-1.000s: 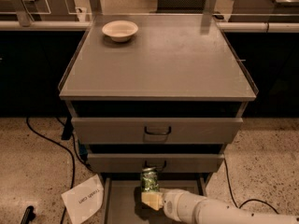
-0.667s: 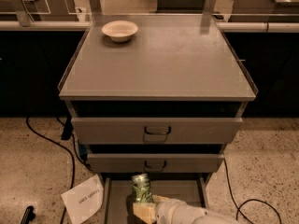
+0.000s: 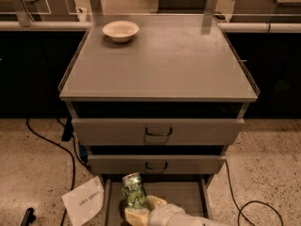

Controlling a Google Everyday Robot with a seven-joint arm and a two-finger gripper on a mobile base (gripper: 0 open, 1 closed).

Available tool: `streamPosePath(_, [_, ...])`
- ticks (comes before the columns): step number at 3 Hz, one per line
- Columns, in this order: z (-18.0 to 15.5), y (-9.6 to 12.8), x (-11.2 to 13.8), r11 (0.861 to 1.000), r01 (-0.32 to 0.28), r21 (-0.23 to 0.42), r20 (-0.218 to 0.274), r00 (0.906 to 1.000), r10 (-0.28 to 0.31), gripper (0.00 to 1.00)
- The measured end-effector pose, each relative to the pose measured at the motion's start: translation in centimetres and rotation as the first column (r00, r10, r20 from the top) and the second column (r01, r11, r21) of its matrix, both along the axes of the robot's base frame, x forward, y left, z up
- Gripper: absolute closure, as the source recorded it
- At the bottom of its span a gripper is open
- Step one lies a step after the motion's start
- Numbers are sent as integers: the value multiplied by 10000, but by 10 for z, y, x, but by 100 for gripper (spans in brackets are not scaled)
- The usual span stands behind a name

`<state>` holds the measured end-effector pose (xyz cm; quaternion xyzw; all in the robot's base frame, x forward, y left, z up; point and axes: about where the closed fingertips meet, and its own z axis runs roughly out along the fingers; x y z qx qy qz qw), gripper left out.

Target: Pick green can from bottom drawer and place on counter

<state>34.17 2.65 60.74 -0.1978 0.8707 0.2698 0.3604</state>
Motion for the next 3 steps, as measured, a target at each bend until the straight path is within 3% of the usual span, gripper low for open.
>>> streamPosePath(1, [-1, -1, 0, 10000, 17, 9, -13, 10000, -17, 100])
streamPosePath(2, [20, 0, 8, 10000, 91, 29, 741, 9972, -93, 100])
streamPosePath(3, [80, 5, 26, 9991, 325, -273, 2245, 9741, -255, 100])
